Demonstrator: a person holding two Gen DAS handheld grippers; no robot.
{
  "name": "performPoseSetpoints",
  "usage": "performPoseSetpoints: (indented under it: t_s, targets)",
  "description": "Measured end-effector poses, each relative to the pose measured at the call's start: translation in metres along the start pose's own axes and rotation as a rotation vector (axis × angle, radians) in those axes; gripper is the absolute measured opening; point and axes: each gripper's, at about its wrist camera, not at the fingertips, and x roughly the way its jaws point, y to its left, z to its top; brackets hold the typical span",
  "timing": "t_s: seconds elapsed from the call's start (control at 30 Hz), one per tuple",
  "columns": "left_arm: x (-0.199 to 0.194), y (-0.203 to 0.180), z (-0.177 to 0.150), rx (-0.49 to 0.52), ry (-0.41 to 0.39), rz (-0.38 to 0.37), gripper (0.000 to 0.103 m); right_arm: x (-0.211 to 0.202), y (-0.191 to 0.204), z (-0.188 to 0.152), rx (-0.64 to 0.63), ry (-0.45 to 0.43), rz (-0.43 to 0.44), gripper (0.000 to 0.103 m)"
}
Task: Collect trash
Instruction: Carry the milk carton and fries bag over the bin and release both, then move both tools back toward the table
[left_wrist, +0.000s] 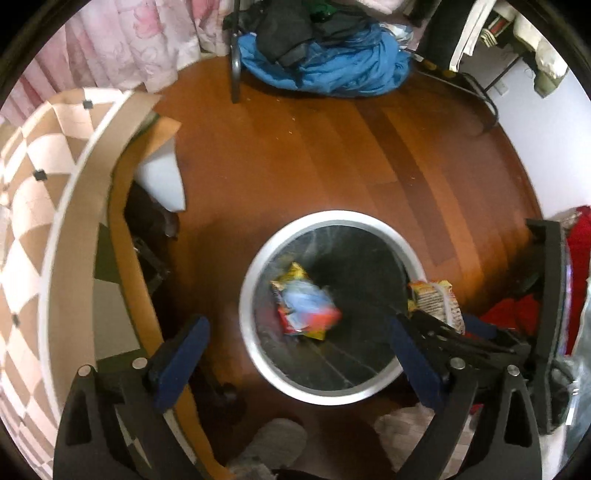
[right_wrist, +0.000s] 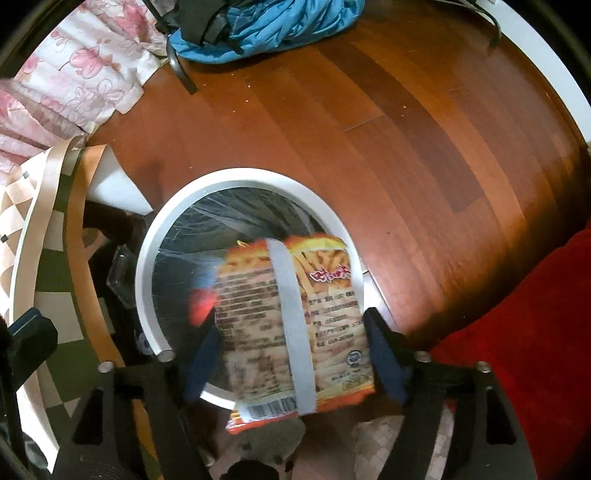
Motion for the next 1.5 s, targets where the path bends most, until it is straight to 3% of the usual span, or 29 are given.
performPoseSetpoints:
  t_s: [0.03,0.07,0.23,0.63,1.07,1.17,1.3,1.5]
  targets:
    - [-0.001,-0.001,-0.002,0.010,-0.006,0.020,0.099,-0.002,0.000,-0.002,0.001,0.004,-0.007,0.100]
    - [-0.001,0.000,-0.002,0.015,-0.011,0.033,0.099,-0.005,-0.001,-0.005,0.002,0.006,-0.019,0.103]
    - [-0.007,0.003,-0.006,0.028,-0.042,0.069,0.099,-0.022,-0.003,-0.014,-0.006,-0.016,-0.106,0.103]
    - [-0.045,0.005,-0.017,0.043,-0.104,0.098,0.099,-0.079,0.004,-0.035,-0.006,-0.081,-0.145,0.103]
    - [-0.140,0.019,-0.044,0.028,-0.254,0.097,0.099,-0.184,0.023,-0.084,0.023,-0.235,-0.056,0.103]
    - [-0.166,0.033,-0.051,0.005,-0.293,0.139,0.099,-0.215,0.041,-0.099,0.005,-0.283,-0.014,0.103]
    - [-0.207,0.082,-0.062,-0.084,-0.363,0.150,0.099,-0.245,0.085,-0.110,-0.077,-0.315,0.042,0.103]
    - [-0.230,0.189,-0.078,-0.236,-0.414,0.255,0.099,-0.248,0.209,-0.115,-0.346,-0.289,0.066,0.103]
